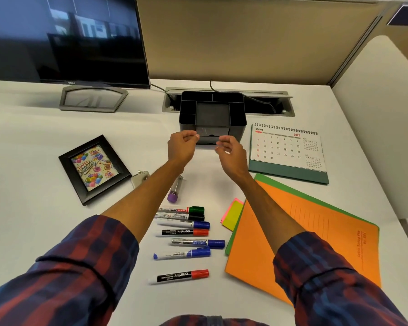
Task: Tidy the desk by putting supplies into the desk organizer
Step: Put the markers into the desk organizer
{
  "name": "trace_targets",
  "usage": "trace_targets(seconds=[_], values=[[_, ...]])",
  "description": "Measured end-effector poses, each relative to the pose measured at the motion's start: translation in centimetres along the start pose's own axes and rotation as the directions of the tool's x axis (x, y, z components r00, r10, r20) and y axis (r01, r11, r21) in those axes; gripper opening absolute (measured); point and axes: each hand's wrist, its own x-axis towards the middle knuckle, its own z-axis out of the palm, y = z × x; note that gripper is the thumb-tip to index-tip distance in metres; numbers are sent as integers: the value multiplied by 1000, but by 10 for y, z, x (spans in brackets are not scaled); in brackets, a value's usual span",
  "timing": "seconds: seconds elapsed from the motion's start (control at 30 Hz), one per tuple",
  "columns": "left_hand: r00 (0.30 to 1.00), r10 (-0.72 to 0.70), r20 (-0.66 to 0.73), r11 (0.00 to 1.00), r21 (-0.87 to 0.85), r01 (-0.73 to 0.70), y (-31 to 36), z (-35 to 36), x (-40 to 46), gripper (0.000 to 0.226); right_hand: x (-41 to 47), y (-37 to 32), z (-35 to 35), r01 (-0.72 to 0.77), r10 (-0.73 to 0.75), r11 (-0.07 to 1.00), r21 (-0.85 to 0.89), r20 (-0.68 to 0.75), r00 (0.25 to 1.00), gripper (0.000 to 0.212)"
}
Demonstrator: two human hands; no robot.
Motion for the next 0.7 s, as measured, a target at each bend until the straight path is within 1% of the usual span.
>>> trace_targets(seconds=[0.17,0.27,0.43,0.6,0.7], values=[[995,97,17,982,161,-99,-22,-18,-24,28,-22,11,11,53,-43,989,-138,74,996,24],[993,117,32,959,255,-121,-38,-32,-39,30,-36,17,16,79,-52,978,-195,138,989,23],[968,241,66,886,392,-248,-60,-59,-73,31,-56,21,21,134,-71,953,-272,230,971,21],[958,271,98,830,480,-284,-85,-73,-102,36,-72,18,29,176,-73,926,-333,300,951,24],[936,323,138,772,534,-345,-93,-83,-113,40,-80,14,35,198,-61,904,-378,345,937,30]])
